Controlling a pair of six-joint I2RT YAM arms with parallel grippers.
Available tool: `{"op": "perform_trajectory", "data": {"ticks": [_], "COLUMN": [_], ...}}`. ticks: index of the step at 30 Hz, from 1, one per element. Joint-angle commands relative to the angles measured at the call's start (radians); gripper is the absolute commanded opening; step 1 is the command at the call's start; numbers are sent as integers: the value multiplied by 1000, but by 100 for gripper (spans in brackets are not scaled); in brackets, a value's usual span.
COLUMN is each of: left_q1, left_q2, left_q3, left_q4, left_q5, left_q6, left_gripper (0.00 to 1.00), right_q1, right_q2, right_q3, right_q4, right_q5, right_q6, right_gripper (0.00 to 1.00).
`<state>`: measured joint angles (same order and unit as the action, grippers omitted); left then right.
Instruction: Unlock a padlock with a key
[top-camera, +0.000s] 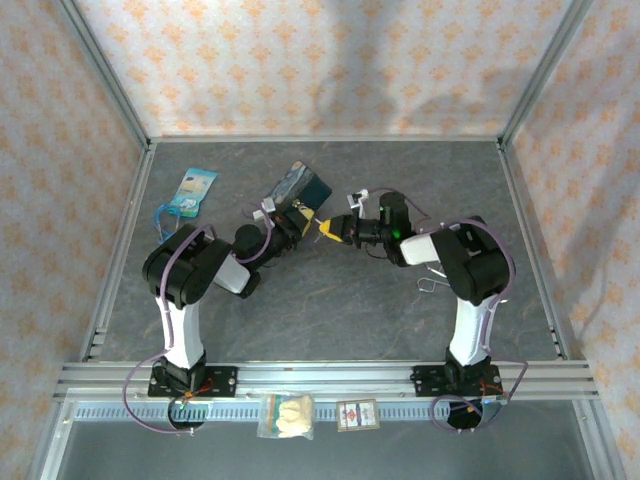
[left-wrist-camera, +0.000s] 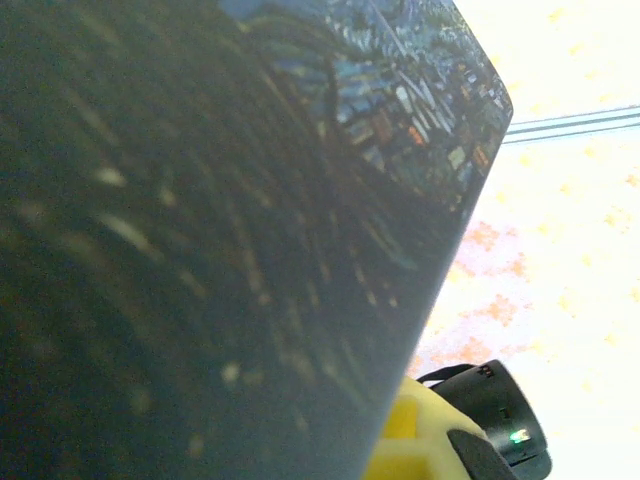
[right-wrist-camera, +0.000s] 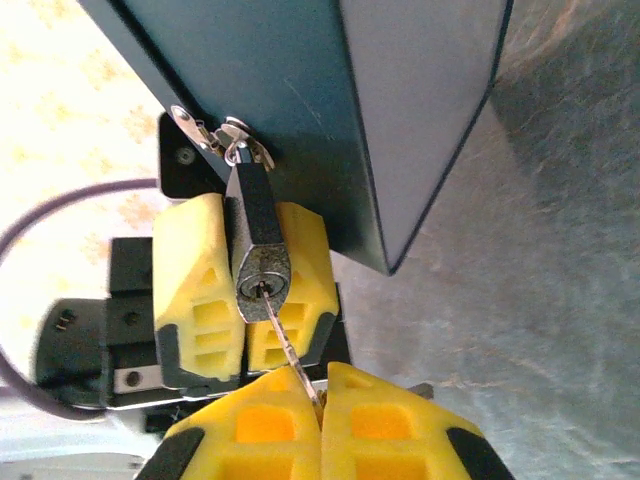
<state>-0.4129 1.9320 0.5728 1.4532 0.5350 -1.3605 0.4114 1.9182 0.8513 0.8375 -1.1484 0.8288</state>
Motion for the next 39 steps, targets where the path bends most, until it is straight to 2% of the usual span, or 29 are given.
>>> {"op": "perform_trajectory", "data": {"ticks": [1, 5, 8, 15, 20, 27, 32, 35, 39], "left_q1": [-81, -79, -79, -81, -92, -86, -37, 0, 7], "left_q2": [-73, -78, -73, -73, -85, -90, -94, -123, -174], "left_q3": [-1, 25, 37, 42, 61, 54, 39, 37, 85], "left_q4": [-104, -168, -159, -109, -152, -122, -80, -128, -333], "left_q5": [197, 206, 218, 251, 288, 297, 291, 286, 302], "left_q6": [67, 75, 65, 54, 94, 78, 34, 54, 163], "left_gripper": [0, 0, 0, 0, 0, 0, 0, 0, 0], "right_q1": [10, 14, 17, 17, 18, 16, 14, 12, 7], "right_q2": [-83, -130, -135, -82, -39, -8, -15, -28, 2], "right_q3": [72, 75, 78, 64, 70, 101, 71, 49, 39], "right_q4": [-116, -167, -148, 39, 163, 196, 263, 237, 337], "right_q5": [180, 226, 234, 169, 141, 92, 43, 41, 33], "right_q6": [-252, -357, -351, -76, 88, 176, 238, 216, 293], "right_gripper": [0, 0, 0, 0, 0, 0, 0, 0, 0]}}
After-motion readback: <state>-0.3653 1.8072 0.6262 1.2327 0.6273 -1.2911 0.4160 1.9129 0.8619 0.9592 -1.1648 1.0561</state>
